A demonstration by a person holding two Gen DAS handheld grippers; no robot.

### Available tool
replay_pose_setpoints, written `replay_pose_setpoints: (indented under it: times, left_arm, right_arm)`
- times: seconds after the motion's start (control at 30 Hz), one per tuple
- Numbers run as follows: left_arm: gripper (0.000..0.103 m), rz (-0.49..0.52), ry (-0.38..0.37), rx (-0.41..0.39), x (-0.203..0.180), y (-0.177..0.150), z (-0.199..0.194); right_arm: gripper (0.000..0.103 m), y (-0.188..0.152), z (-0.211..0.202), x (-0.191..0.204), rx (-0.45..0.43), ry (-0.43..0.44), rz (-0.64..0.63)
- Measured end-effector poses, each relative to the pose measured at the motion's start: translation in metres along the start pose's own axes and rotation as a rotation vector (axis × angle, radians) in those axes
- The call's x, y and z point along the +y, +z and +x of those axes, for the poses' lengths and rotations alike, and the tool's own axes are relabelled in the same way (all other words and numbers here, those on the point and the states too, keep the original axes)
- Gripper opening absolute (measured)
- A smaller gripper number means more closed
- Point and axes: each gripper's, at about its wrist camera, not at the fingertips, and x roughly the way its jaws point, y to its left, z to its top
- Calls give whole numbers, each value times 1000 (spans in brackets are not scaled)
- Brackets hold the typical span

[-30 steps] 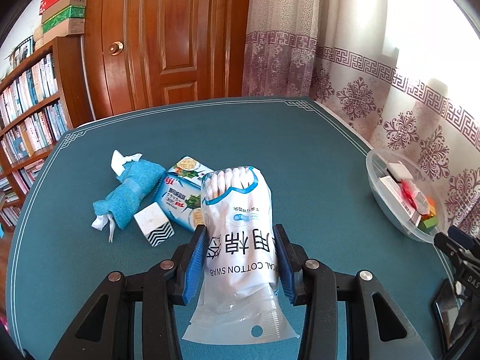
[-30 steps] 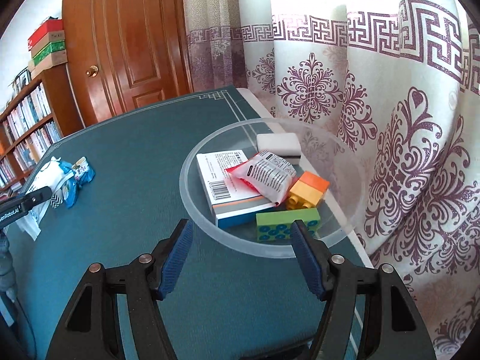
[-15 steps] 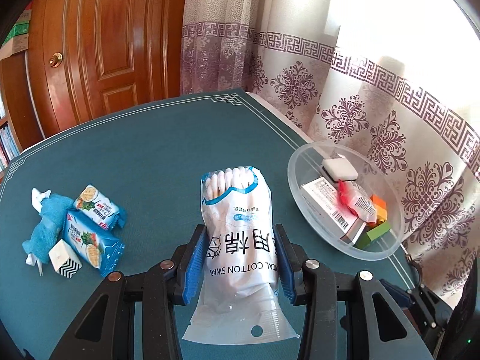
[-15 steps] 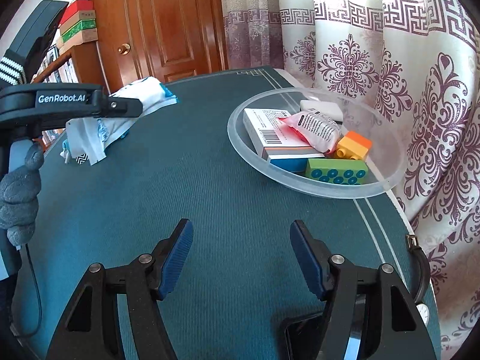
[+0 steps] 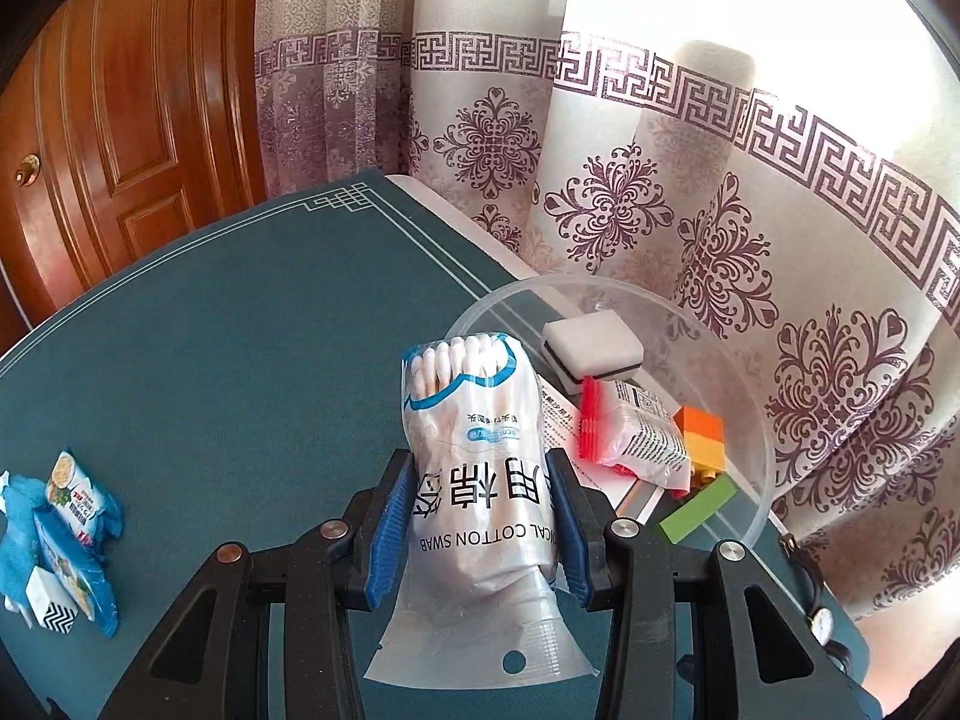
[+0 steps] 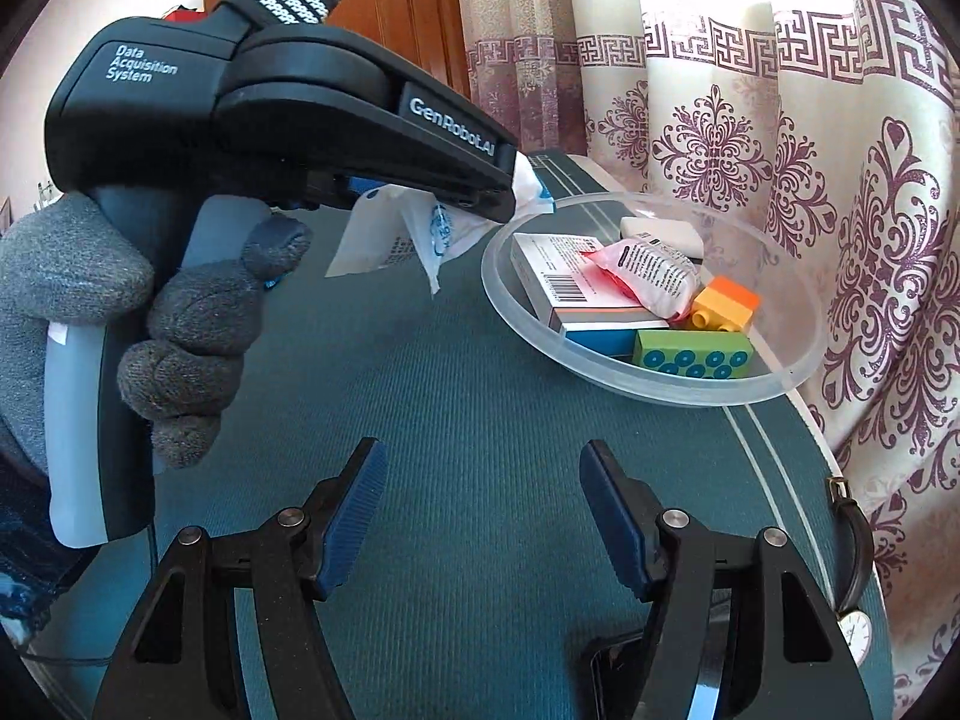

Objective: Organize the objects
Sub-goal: 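Carry the cotton swab bag into the bowl and open the left gripper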

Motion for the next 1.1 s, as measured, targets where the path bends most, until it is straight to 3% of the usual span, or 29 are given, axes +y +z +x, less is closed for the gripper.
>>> replay_pose_setpoints:
  times: [0.6, 0.63, 0.73, 0.77, 1.1]
  left_arm:
    - [46, 53, -22, 45, -20, 41, 47]
    - [50, 53, -18, 39, -21, 42, 48]
    - [79, 43, -16, 1, -20, 43, 45]
    - [84, 35, -13, -16, -19, 42, 42]
    - [84, -27, 28, -64, 5, 31, 18]
  right_arm:
    - [68, 0, -1, -4, 1, 8, 47]
    - [68, 0, -1, -4, 1, 8, 48]
    - [68, -1, 0, -5, 1, 7, 52]
    - [68, -1, 0, -5, 0, 6, 52]
    - [68, -2, 0, -5, -4, 8, 57]
